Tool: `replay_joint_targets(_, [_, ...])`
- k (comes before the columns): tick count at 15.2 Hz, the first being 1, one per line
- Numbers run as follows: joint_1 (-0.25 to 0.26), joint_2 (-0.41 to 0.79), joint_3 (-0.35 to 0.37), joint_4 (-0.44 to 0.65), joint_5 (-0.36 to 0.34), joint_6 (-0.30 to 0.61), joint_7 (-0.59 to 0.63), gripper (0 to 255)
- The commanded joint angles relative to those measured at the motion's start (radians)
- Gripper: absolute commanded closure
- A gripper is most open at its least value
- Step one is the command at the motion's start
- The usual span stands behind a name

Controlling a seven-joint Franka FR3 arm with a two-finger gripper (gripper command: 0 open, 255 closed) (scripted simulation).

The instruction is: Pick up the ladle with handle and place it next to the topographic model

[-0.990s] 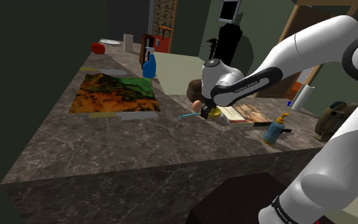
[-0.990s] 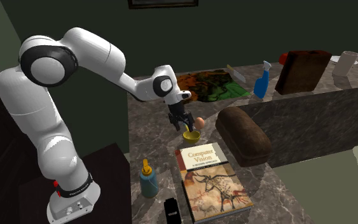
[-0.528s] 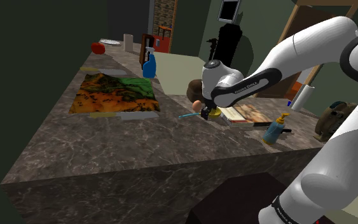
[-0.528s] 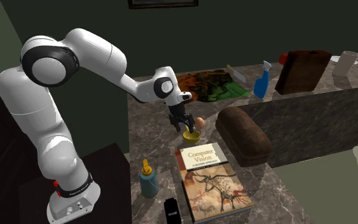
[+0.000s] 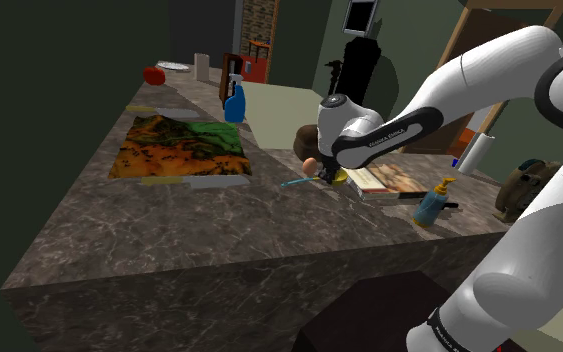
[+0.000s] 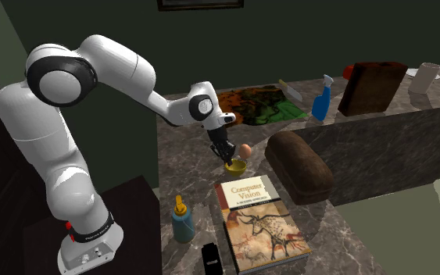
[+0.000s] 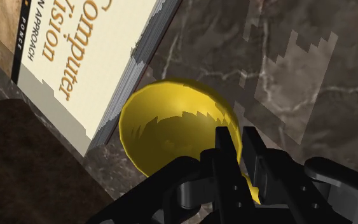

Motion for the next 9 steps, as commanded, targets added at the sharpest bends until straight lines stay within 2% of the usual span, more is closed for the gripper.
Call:
replay_joint_targets(1, [0.000,0.000,0.000,0.000,0.000,0.000,0.000,255])
replay_joint_targets(9, [0.004,-0.050,0.004,0.025,0.038,-0.065,-0.050,255])
